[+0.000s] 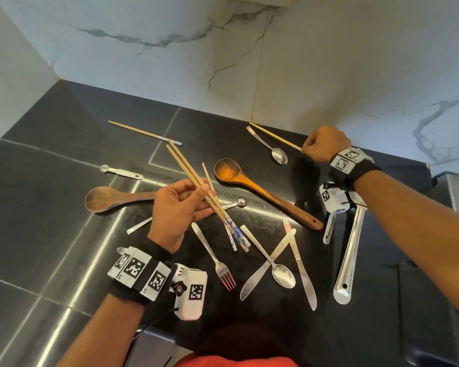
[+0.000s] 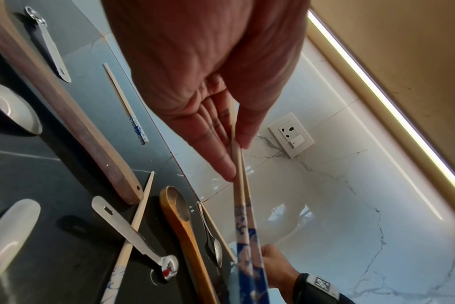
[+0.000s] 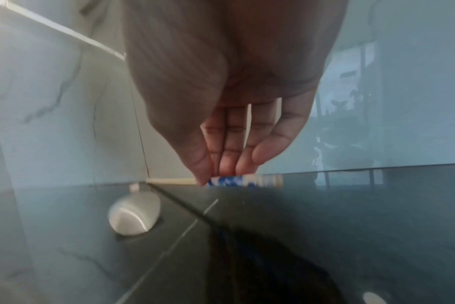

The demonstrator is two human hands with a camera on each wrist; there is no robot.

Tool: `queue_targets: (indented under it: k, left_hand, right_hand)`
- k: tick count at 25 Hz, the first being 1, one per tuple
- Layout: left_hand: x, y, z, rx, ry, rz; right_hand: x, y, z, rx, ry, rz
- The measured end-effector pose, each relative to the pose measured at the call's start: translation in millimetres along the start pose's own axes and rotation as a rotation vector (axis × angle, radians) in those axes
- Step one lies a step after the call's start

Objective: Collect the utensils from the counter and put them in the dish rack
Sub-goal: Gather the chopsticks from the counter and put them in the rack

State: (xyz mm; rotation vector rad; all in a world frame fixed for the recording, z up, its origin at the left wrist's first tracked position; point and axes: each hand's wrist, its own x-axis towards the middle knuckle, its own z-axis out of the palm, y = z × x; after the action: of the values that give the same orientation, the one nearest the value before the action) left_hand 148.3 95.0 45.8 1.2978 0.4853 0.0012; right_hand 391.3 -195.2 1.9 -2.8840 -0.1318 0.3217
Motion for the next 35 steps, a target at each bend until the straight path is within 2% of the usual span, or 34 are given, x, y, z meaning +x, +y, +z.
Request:
queue_targets:
  k: [3,9,13,17,19,22,25,27,29,35]
  left_hand:
    - [-6.3,-5.0,-0.9,-0.009,-0.008,0.006]
    - [-18.4,-11.7,6.2,0.032,-0.060,-0.005]
    - [-20.1,-11.9,10.9,0.022,-0.058,0.002]
    - [-22.6,-13.8,13.7,0.021,-0.046,-0.002]
    - [-24.4,-14.4,15.6,0.019,-0.047,0.004]
    - [-27.6,-16.5,16.9,0.024,-0.036,0.014]
    - [-31.8,-22.0,17.1,0.013,-0.038,0.009]
    - [-36.4,-24.9,17.7,-0.006,-0.041,0.007]
    - [-41.8,-26.9,18.8,-0.027,-0.035,0.012]
    - [-56.7,-30.9,9.4,-0.082,0.023,0.013]
  right_hand:
    - [-20.7,12.0,-0.5,0.012,0.102,0.040]
    - [-31.2,23.1,16.9,-0.049,-0.037,0.032]
    - [-27.8,15.8,23.2,-0.050,-0.018,0.009]
    - [-27.5,8.9,19.4,-0.053,-0.047,0.058]
    - [-35.6,5.5,11.5,0.045,-0.042,0.092]
    - [-77.3,-12.3,2.3,0.422,0.048,0.105]
    - [-148.8,-47.4,-1.5,0.746,-0.023,-0.077]
    - [-190.1,-66.8,5.3,0.752,-0.124,-0.214]
    - [-214.5,-78.4,17.7,0.714,-0.166,-0.288]
    - [-237.1,-87.1,37.1,0.732,-0.218,-0.406]
